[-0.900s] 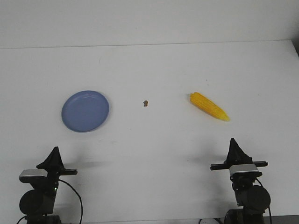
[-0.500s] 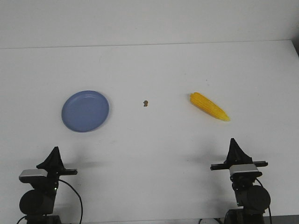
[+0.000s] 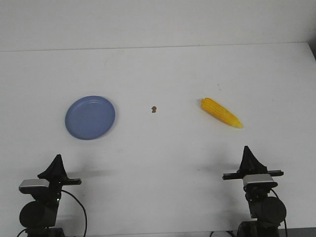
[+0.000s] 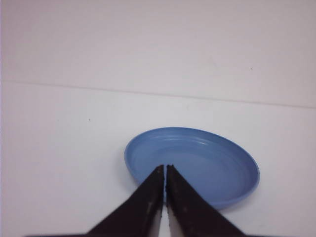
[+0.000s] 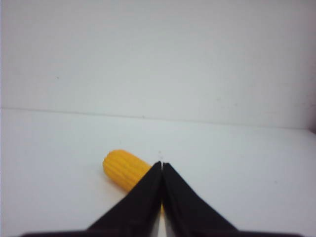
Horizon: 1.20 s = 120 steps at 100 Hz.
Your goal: Place corn on plate with both arms
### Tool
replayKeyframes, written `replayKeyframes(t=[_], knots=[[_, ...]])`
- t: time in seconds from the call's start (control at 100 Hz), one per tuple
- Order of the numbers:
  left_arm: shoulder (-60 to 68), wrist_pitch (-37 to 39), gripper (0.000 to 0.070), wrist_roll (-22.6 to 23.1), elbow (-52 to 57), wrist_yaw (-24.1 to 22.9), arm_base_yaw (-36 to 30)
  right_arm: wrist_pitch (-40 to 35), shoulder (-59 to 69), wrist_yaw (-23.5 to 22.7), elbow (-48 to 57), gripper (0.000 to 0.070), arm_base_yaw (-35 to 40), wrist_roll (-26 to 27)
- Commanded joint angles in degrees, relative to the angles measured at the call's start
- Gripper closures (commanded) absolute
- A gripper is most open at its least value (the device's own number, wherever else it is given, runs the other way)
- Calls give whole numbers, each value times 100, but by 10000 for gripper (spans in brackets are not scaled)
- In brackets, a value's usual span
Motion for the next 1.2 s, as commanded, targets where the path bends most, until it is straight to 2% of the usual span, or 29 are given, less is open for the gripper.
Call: replayKeyframes(t=[0.0, 0.09, 0.17, 0.4, 0.65, 0.82, 0.94, 1.19], knots=[[11, -111, 688, 9, 348, 7, 9, 251, -2, -9, 2, 692, 2, 212], [146, -581, 688, 11, 822, -2, 9, 188, 0, -4, 190, 692, 2, 428], [389, -960, 688, -4, 1294, -2, 9, -188, 2, -4, 529, 692, 2, 444], [1692, -2026, 688, -13, 2964, -2, 9, -2157, 479, -2, 2098, 692, 0, 452], [3355, -3764, 688, 0, 4916, -2, 9, -4085, 1692, -2, 3976, 692, 0, 396], [4146, -4616, 688, 105, 5709, -2, 9, -5241, 2597, -4, 4826, 692, 0, 402], [4398, -4774, 688, 120, 5866, 4, 9, -5567, 3025, -11, 5086, 692, 0, 455], [4439, -4857, 688, 120, 5866, 4, 9, -5445, 3182, -11, 5119, 692, 4, 450]])
